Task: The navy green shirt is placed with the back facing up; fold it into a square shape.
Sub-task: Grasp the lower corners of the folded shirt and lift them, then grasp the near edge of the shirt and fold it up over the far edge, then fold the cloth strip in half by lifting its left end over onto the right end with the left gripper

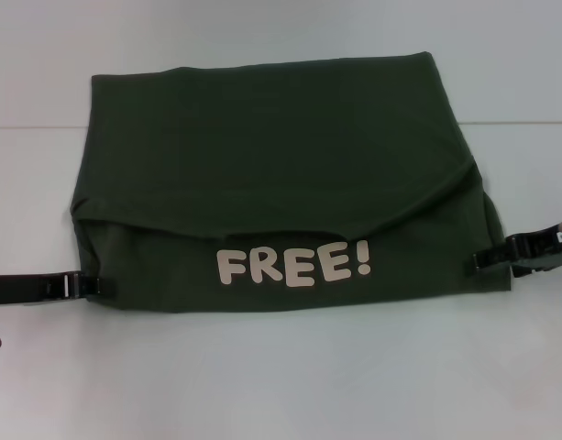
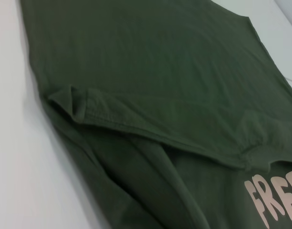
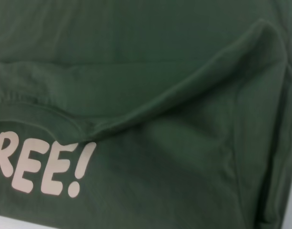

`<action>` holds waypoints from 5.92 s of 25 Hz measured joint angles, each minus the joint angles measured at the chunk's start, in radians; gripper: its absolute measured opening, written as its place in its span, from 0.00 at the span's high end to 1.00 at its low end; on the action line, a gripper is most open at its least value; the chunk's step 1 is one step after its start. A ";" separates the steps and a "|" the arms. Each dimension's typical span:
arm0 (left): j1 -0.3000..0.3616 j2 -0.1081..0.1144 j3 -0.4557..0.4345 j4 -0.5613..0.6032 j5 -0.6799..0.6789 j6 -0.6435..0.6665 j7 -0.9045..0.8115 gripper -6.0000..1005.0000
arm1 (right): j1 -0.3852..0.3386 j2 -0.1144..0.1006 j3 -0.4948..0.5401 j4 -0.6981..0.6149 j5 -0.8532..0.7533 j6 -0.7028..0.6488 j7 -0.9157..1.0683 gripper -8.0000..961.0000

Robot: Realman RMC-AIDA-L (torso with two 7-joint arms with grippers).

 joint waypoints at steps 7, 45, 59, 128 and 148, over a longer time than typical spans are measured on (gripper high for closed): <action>-0.002 0.001 0.000 0.001 -0.004 -0.002 0.000 0.97 | 0.020 0.013 -0.006 0.045 -0.001 0.052 -0.009 0.07; -0.008 0.011 -0.043 0.002 -0.003 0.138 -0.012 0.94 | 0.015 -0.013 -0.026 0.040 -0.003 -0.030 -0.071 0.97; 0.008 0.052 -0.136 0.018 0.301 0.665 -0.127 0.93 | -0.163 -0.035 0.012 -0.048 0.000 -0.549 -0.318 0.97; -0.133 -0.053 -0.411 -0.351 -0.467 -0.481 0.381 0.86 | 0.068 0.108 0.359 0.380 0.724 0.711 -0.836 0.93; -0.043 -0.057 -0.408 -0.400 -0.767 -0.433 0.715 0.40 | -0.037 0.098 0.342 0.383 0.876 0.428 -1.076 0.24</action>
